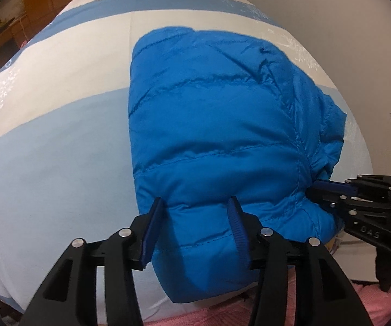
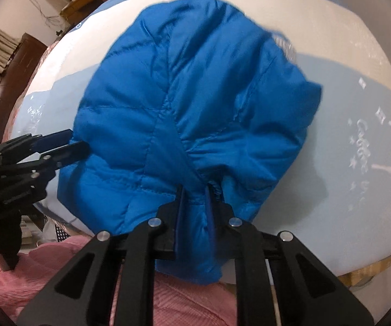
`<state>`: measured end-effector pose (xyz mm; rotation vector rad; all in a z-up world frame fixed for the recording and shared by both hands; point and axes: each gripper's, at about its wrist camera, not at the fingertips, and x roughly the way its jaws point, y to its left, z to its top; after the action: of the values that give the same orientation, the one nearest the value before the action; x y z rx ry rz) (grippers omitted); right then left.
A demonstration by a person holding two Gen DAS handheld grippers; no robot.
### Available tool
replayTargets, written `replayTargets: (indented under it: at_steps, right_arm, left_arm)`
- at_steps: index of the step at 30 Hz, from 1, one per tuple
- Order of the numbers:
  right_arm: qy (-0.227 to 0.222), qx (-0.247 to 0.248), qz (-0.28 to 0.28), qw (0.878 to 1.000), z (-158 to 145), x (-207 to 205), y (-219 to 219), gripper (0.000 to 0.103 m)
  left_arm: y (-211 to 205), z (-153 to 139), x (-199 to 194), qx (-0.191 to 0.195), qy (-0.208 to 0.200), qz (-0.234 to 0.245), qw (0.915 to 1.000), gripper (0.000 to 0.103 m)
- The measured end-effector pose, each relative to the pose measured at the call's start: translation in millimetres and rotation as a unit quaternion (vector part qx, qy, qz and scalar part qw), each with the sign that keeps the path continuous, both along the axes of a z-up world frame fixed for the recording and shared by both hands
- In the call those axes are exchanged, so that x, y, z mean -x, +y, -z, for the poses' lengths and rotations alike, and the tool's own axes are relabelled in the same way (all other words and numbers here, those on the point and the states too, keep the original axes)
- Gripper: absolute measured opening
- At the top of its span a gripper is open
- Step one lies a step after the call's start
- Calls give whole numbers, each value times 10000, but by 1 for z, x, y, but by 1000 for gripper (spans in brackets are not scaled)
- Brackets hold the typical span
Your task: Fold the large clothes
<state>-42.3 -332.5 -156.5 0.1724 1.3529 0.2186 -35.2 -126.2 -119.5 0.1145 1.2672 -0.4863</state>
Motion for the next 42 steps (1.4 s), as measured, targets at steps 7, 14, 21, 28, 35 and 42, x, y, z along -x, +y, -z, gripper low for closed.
replayTargets:
  at_steps: [7, 14, 21, 28, 35, 42]
  right_arm:
    - [-196, -178, -27, 9996, -35, -8, -9, 17]
    - [-1011, 46, 320, 9944, -77, -74, -12, 20]
    - [-911, 644, 860, 9900, -31, -128, -13, 18]
    - [-855, 852, 1076, 9868, 5, -129, -16, 17]
    - [-1051, 602, 1229, 9850, 29, -132, -27, 17]
    - [-1074, 219, 1390, 9842, 9, -121, -38, 19]
  left_arm:
    - [8, -19, -16, 190, -38, -23, 9998, 49]
    - [-3, -56, -71, 510, -633, -413, 9958, 49]
    - [-29, -27, -115, 247, -704, -792, 9941, 49]
    - [-31, 18, -118, 183, -558, -856, 9946, 52]
    - [-34, 31, -118, 87, -626, -812, 9947, 53]
    - [-27, 18, -110, 53, -672, -895, 9937, 53]
